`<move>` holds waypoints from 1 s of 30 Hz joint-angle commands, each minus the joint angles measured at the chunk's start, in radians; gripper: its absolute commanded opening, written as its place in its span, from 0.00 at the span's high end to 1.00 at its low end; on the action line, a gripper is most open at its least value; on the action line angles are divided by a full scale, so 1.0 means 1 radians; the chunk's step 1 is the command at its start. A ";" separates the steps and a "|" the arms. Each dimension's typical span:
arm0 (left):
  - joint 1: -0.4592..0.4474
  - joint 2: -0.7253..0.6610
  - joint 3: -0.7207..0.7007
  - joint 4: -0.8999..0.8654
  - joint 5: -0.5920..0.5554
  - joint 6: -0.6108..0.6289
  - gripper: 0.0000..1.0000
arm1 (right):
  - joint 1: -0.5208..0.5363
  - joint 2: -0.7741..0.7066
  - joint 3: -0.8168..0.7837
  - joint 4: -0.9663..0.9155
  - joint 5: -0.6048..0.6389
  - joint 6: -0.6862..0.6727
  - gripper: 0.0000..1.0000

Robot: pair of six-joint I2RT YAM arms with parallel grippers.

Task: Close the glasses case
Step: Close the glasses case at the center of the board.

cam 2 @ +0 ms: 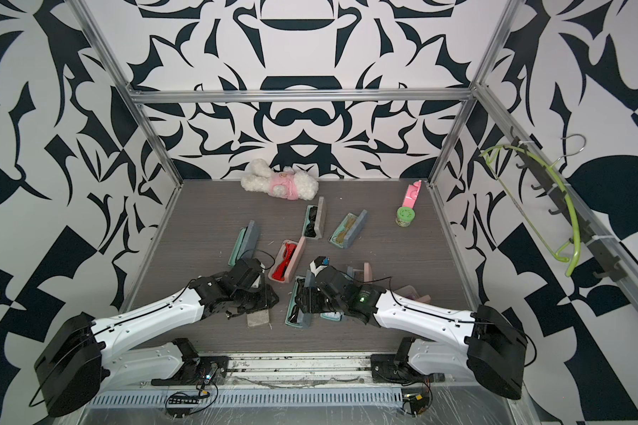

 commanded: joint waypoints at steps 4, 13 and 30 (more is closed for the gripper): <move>-0.036 0.044 0.000 0.055 0.013 0.002 0.57 | -0.003 0.000 -0.007 0.017 0.014 0.009 0.43; -0.076 0.154 0.026 0.123 0.017 0.009 0.60 | -0.003 0.031 -0.009 0.022 0.025 0.012 0.48; -0.110 0.263 0.068 0.153 -0.006 0.016 0.67 | -0.003 0.054 -0.026 0.046 0.025 0.021 0.54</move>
